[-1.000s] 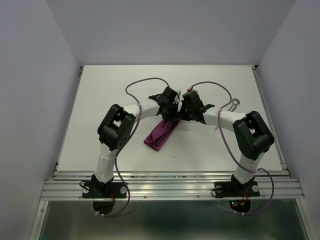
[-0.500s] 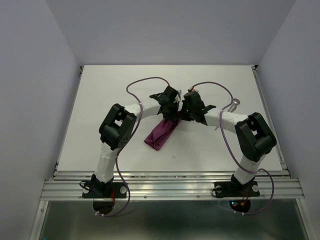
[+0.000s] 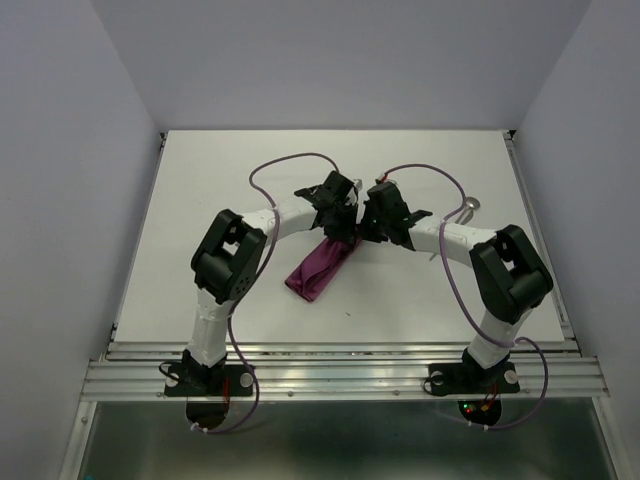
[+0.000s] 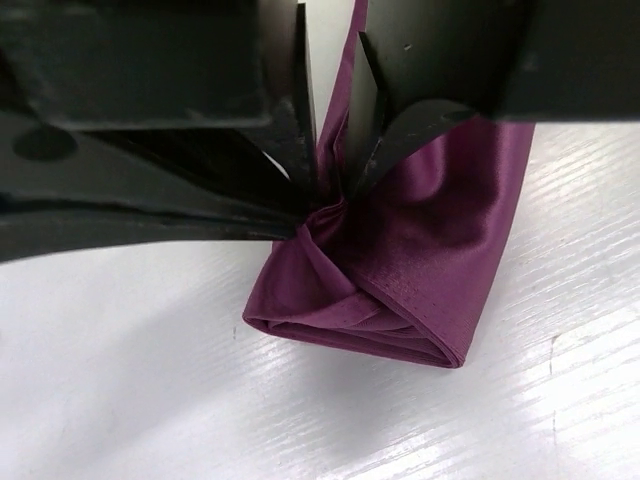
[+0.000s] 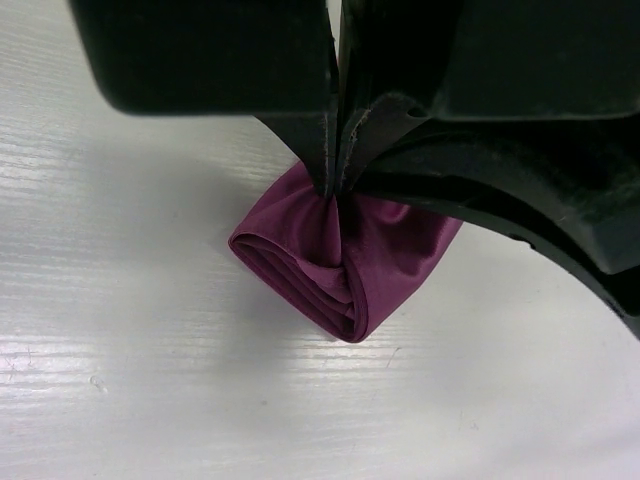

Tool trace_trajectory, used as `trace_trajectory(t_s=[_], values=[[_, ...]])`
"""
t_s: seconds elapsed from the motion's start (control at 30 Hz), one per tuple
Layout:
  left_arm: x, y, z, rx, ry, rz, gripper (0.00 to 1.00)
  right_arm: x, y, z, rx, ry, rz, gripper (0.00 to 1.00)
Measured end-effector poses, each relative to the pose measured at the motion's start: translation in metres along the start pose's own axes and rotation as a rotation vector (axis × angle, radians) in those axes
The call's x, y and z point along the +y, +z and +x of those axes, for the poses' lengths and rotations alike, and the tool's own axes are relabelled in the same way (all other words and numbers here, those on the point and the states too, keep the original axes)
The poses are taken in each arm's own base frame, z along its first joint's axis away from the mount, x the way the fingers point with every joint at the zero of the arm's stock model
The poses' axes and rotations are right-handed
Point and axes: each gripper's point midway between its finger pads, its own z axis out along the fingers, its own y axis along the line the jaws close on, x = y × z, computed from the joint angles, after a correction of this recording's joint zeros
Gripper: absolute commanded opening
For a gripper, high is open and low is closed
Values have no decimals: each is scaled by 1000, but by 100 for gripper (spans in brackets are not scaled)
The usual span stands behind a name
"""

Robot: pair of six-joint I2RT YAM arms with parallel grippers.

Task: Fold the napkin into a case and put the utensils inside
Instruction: Stuff the top corner of the smaller-rectangle-folded napkin into the folded napkin.

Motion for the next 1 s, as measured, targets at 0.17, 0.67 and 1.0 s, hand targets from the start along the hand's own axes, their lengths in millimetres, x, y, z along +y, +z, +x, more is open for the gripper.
trace_trajectory(t_s=[0.17,0.67,1.0], values=[[-2,-13,-5,-16,5,9,36,0,0,0,0,1,1,1],[20,-42,-16,-70,-36,31,0,0,0,0,0,3,0,1],[32,-8,-1,-5,-62,41,0,0,0,0,0,3,0,1]])
